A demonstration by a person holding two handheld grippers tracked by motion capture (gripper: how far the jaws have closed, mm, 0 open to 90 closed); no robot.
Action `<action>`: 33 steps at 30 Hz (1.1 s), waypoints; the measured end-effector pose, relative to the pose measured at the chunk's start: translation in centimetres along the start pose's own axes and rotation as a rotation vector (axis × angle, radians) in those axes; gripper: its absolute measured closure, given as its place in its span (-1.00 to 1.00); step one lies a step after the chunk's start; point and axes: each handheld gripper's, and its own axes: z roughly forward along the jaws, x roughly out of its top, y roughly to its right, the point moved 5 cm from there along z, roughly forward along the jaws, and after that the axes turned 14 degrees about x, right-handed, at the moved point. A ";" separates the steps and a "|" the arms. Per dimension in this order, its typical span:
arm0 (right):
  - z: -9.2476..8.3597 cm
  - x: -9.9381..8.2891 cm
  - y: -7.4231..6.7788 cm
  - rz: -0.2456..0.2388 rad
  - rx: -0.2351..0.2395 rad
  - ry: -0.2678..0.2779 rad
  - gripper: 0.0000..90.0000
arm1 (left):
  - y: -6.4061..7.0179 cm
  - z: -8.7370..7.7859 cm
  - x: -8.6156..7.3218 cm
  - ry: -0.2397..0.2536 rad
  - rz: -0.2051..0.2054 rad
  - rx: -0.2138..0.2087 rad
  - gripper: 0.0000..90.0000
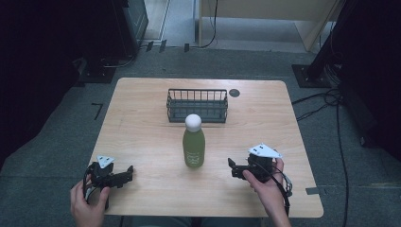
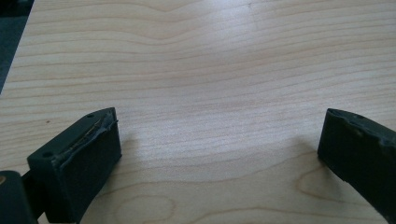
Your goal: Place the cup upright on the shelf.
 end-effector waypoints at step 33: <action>3.3 2.4 -6.1 -0.042 0.118 0.062 -0.81 | 0.0 0.0 0.0 0.001 -0.001 0.000 -1.00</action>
